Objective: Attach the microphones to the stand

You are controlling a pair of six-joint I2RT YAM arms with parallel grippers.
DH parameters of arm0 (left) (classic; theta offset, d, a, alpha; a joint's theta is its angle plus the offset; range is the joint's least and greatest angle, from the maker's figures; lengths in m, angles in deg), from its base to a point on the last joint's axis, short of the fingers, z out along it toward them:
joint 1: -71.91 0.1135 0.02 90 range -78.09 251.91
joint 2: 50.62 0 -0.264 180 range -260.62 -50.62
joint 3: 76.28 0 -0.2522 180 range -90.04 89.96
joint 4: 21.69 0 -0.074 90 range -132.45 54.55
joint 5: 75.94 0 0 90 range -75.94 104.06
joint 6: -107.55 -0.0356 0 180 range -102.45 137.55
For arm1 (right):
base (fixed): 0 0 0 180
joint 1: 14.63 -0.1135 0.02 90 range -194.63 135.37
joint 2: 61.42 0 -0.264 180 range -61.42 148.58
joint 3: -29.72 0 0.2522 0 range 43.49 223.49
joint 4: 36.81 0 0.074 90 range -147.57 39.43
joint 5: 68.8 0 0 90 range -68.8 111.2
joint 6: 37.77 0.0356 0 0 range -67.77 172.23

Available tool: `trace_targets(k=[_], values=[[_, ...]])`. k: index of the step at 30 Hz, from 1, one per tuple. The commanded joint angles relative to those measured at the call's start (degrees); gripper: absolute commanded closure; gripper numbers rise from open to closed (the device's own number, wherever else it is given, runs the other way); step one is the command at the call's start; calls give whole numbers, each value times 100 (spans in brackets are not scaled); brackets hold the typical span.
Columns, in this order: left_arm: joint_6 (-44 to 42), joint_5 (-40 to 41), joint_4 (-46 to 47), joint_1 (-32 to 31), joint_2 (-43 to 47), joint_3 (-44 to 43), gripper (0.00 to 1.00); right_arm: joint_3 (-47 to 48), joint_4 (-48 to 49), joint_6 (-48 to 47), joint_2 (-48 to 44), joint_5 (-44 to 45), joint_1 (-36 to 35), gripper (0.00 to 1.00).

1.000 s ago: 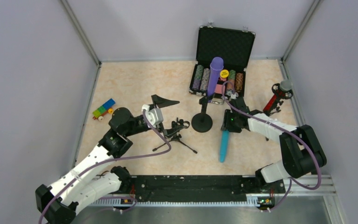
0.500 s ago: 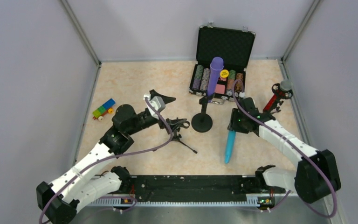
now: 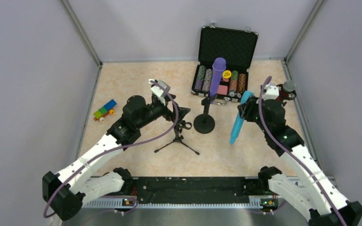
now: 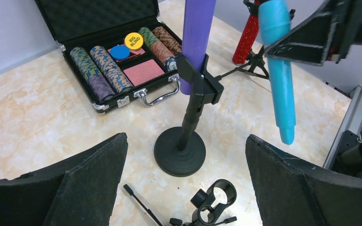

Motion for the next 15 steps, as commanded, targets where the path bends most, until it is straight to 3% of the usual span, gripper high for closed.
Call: trace_targets(k=[1,7,15], values=[[363,140,-199,161,-153,-524,1,-301,1572,-773,-794,-210,25,100],[817,-565,-245,799,-434,-662,1,-970,2960,-1382,-1794,-580,25,100],[1832,-1510,787,1660,-478,-208,1,-1041,3106,-1655,-2037,-822,22,100]])
